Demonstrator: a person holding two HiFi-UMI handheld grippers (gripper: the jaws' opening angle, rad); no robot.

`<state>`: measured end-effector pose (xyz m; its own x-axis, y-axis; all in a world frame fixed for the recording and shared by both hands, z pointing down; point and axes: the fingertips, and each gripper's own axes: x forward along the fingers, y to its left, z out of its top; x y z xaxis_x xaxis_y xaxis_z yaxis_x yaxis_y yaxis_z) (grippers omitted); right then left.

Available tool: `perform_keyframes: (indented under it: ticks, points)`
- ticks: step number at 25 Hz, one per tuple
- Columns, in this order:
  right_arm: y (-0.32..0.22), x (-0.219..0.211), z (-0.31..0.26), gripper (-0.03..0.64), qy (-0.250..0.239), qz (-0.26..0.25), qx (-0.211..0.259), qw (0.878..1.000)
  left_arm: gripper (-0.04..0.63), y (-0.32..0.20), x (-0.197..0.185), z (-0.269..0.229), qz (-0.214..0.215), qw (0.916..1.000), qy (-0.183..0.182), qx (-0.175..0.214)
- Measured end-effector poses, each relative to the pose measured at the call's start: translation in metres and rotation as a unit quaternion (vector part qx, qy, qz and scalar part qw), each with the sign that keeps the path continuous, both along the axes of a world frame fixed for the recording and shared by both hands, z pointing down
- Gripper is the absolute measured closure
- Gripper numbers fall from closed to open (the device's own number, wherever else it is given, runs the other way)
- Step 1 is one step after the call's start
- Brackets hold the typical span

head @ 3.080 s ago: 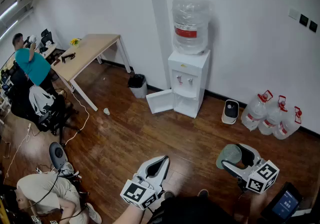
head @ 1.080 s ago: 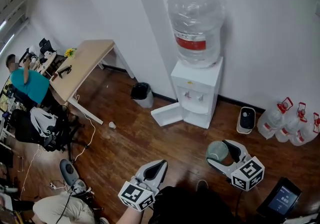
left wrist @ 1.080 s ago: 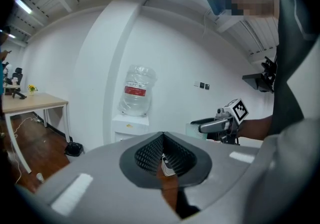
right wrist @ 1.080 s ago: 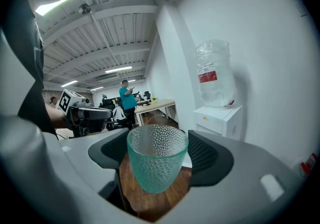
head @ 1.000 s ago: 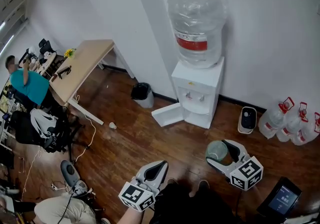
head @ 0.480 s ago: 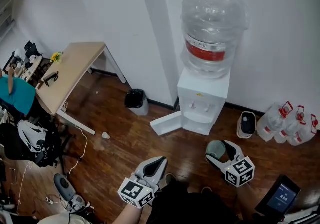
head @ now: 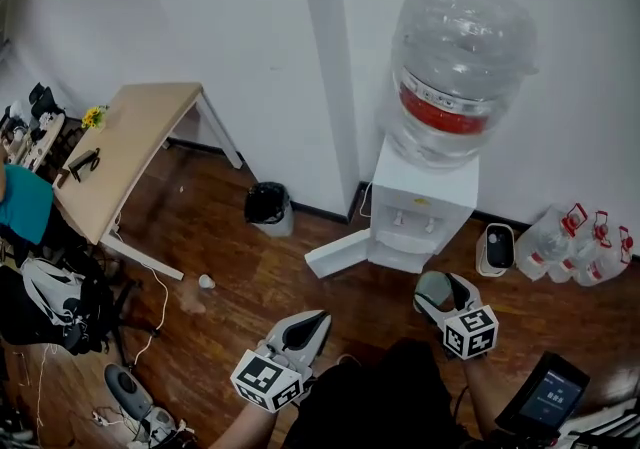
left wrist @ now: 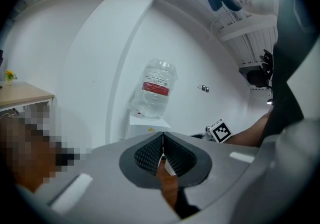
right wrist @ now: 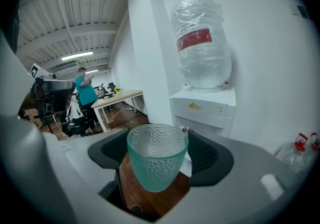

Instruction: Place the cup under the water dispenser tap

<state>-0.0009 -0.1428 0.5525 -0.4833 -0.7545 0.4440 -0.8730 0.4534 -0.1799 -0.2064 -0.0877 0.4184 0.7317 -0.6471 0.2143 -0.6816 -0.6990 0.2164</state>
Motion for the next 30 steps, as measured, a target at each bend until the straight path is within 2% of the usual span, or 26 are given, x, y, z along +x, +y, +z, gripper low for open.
perform_keyframes:
  ticks: [4,8,14,18,24,30]
  points:
    - [-0.033,-0.002,0.029,0.247,0.017,0.003,-0.024,1.000,0.595,-0.025,-0.002,0.010,0.003,0.9997,-0.001,-0.024]
    - [-0.070,-0.004,0.074,0.247,0.025,0.005,-0.043,0.999,0.595,-0.055,0.003,0.028,0.010,0.9983,-0.030,-0.049]
    - [-0.126,0.000,0.152,0.248,0.030,0.024,-0.072,0.997,0.595,-0.103,0.001,0.044,-0.004,0.9966,-0.056,-0.060]
    - [-0.159,-0.001,0.199,0.249,0.047,0.021,-0.075,0.996,0.595,-0.129,-0.007,0.064,-0.021,0.9954,-0.074,-0.057]
    - [-0.197,-0.006,0.274,0.249,0.064,0.026,-0.091,0.993,0.595,-0.149,-0.027,0.102,-0.050,0.9920,-0.098,-0.063]
    - [-0.228,-0.009,0.318,0.252,0.069,0.031,-0.103,0.992,0.595,-0.165,-0.035,0.128,-0.064,0.9890,-0.112,-0.073]
